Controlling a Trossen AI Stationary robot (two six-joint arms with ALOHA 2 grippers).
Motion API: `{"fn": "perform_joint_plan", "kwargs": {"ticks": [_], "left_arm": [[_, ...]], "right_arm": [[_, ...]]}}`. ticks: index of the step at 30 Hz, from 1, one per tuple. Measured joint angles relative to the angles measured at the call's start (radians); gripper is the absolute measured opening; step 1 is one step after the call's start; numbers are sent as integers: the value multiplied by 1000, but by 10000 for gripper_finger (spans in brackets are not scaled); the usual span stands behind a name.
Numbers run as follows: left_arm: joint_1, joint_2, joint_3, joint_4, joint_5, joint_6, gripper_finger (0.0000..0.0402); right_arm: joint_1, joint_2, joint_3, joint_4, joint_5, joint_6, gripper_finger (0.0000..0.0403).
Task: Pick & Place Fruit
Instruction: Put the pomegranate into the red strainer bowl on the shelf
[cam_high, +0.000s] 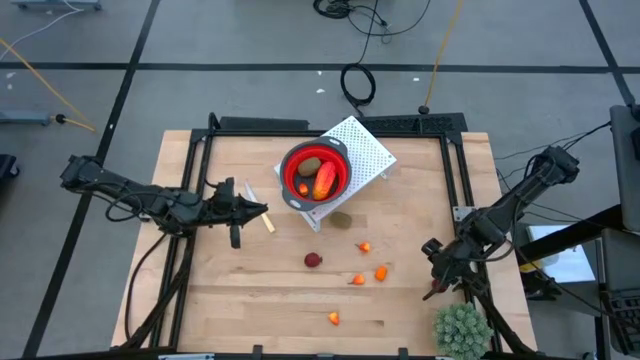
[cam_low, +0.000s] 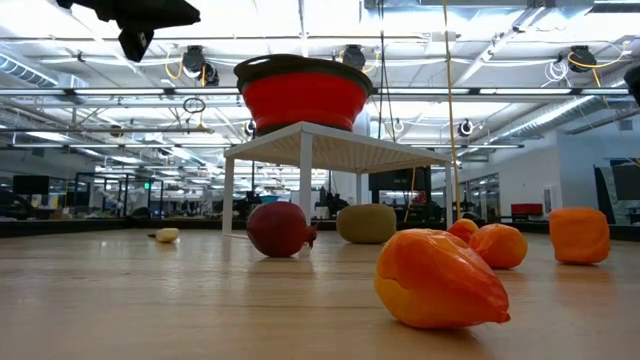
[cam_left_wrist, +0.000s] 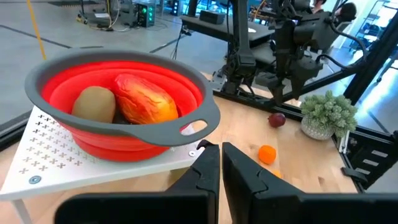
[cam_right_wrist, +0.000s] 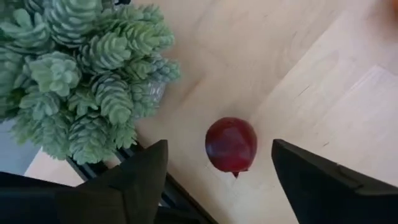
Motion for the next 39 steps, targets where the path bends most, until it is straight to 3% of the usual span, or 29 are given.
{"fn": "perform_joint_plan", "kwargs": {"ticks": [11, 19, 30, 34, 39], "left_arm": [[0, 0, 0, 0, 0, 3, 2], [0, 0, 0, 2, 0, 11, 20], [1, 0, 0, 3, 0, 12, 3], [1, 0, 0, 3, 0, 13, 14], [1, 0, 0, 5, 0, 13, 19]], "right_arm": [[0, 50, -62, 97, 8, 71, 291], [2, 50, -112, 180, 32, 110, 291], [85, 50, -203, 276, 39, 161, 291], [104, 50, -231, 301, 116, 179, 291], [105, 50, -263, 338, 136, 179, 291]]}}
